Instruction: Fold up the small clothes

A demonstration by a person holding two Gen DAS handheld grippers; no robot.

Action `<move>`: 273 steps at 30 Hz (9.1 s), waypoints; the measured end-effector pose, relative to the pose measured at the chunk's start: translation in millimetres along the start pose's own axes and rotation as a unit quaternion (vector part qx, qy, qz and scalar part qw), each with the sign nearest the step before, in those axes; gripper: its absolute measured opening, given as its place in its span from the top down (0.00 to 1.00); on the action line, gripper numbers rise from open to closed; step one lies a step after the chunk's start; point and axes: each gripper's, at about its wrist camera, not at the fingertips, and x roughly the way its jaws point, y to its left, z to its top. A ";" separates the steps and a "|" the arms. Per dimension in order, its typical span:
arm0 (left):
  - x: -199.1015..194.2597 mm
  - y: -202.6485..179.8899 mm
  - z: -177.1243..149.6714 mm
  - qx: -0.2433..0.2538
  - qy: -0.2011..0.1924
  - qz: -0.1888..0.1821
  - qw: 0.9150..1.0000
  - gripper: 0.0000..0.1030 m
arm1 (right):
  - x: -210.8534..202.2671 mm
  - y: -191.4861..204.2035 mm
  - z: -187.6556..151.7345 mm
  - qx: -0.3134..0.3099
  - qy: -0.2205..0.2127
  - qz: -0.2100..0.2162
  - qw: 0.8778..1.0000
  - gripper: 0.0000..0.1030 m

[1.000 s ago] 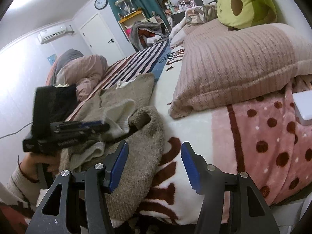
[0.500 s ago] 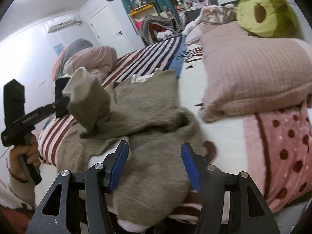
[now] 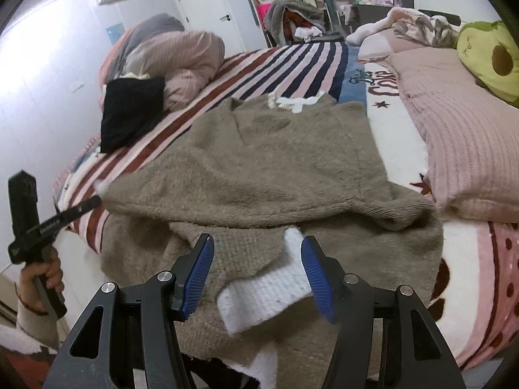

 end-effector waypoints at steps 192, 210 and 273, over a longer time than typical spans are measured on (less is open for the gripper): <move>-176.6 -59.6 18.8 0.051 -0.191 -0.057 0.979 0.85 | -151.5 -6.4 -34.8 0.018 -0.181 0.249 0.951 0.93; -44.0 -38.6 120.4 0.028 -0.149 -0.011 0.988 0.85 | -70.2 -82.4 56.2 0.092 -0.160 0.184 0.965 0.93; 79.0 -56.2 123.9 0.084 -0.002 -0.026 0.996 0.23 | 86.8 -72.1 113.8 -0.122 0.072 0.128 0.982 0.21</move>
